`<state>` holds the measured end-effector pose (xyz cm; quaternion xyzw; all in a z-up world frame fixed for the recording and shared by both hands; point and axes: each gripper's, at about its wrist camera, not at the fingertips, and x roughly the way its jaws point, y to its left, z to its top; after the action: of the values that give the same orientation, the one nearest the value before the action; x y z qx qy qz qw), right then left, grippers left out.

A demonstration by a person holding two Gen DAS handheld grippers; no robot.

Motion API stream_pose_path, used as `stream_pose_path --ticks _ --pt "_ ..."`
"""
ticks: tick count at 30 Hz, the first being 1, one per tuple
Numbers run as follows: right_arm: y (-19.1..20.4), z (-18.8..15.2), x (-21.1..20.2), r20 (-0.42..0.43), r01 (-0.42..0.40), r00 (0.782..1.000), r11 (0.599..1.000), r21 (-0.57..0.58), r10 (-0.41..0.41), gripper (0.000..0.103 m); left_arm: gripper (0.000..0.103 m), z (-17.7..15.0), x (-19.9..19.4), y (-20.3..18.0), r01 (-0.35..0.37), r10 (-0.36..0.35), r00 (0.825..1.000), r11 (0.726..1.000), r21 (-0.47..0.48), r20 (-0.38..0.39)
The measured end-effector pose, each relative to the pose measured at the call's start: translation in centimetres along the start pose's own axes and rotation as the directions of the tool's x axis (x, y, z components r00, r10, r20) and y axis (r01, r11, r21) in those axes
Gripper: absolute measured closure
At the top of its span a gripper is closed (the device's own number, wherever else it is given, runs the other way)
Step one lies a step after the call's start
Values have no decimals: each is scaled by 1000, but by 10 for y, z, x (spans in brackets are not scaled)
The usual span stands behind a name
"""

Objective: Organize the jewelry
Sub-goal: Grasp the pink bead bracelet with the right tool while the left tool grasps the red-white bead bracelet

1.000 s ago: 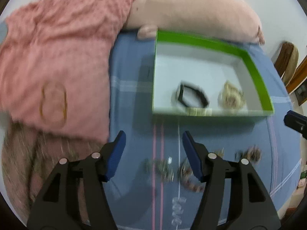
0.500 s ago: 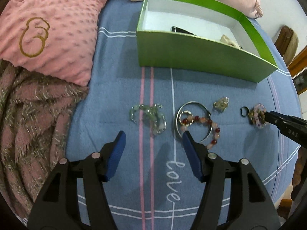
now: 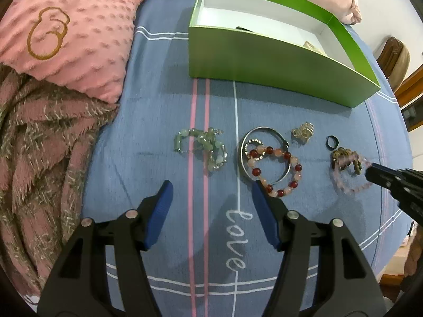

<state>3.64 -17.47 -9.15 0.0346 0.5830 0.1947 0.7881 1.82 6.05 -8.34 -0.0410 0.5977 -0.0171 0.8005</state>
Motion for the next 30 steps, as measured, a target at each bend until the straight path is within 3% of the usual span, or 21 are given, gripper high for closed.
stream_pose_path --ticks 8,13,17,23,24,26,27,29,30 --pt "7 -14 -25 13 -48 999 998 -32 49 96 40 -11 0 -9 18 -18 1000 1000 24 -16" --pt "6 -19 -11 -19 -58 998 998 -10 58 96 40 -11 2 -18 53 -52 998 998 26 -33" --pt "6 -20 -8 -21 -66 998 998 -4 66 96 49 -8 10 -24 94 -93 994 996 9 -61" --pt "4 -23 -7 -21 -75 997 997 8 75 96 49 1 19 -39 77 -76 996 997 17 -55" --pt "4 -23 -6 -22 -76 997 997 9 76 96 53 4 20 -41 70 -69 997 997 20 -47" --pt "4 -24 -6 -24 -80 997 997 10 80 96 70 9 22 -45 78 -77 996 997 28 -37" --pt "4 -24 -5 -24 -80 996 997 11 81 96 72 11 23 -44 94 -93 995 995 21 -38" --pt "4 -24 -5 -24 -80 996 997 11 81 96 92 13 24 -43 112 -111 993 994 15 -42" --pt "4 -24 -5 -24 -80 996 997 13 80 96 92 13 24 -43 114 -113 992 993 16 -48"
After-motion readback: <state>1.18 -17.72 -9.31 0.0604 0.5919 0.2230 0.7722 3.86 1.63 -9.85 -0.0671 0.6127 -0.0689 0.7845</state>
